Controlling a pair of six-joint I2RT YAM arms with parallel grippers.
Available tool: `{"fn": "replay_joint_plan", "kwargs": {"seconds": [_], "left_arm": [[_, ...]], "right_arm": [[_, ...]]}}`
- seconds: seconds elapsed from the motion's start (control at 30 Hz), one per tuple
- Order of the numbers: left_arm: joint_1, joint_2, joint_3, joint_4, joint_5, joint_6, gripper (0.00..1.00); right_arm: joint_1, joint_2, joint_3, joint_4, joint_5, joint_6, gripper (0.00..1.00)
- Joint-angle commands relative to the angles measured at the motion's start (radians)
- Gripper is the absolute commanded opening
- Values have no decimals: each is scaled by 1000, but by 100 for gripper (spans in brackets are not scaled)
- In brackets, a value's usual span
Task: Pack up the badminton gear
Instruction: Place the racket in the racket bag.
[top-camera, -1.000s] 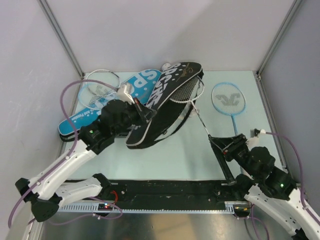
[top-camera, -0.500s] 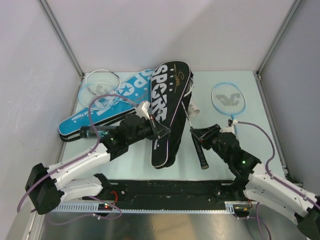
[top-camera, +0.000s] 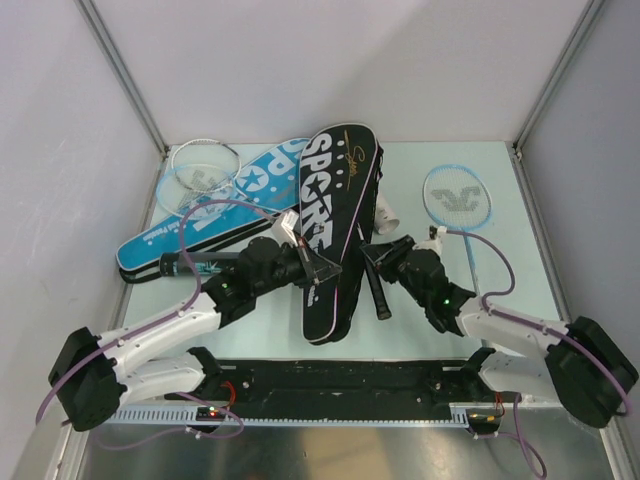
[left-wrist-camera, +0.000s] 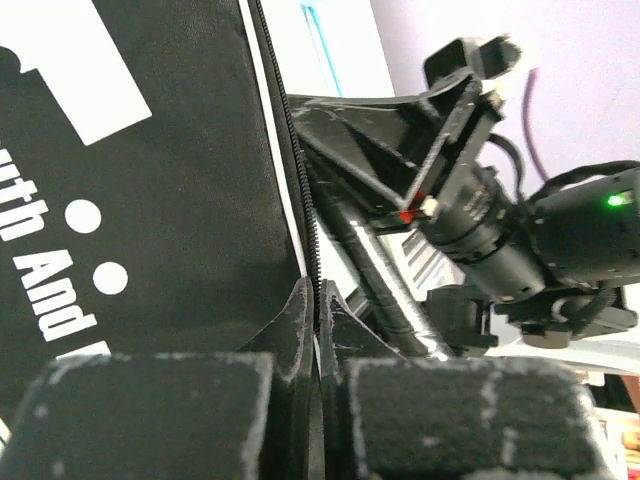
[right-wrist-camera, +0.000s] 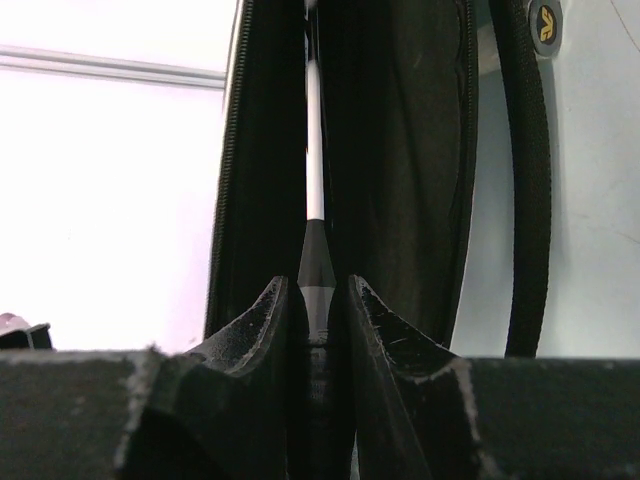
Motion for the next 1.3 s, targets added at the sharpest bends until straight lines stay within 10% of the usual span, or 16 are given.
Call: {"fn": "replay_joint_plan", "kwargs": {"seconds": [0.0, 0.97, 1.27], "left_arm": [[-18, -30, -14, 110, 64, -110, 0], [-117, -2, -81, 267, 2, -253, 0], [-116, -50, -103, 269, -64, -217, 0]], "right_arm": [[0, 91, 45, 151, 104, -10, 0], [226, 528, 283, 235, 735, -37, 0], [255, 468, 292, 134, 670, -130, 37]]}}
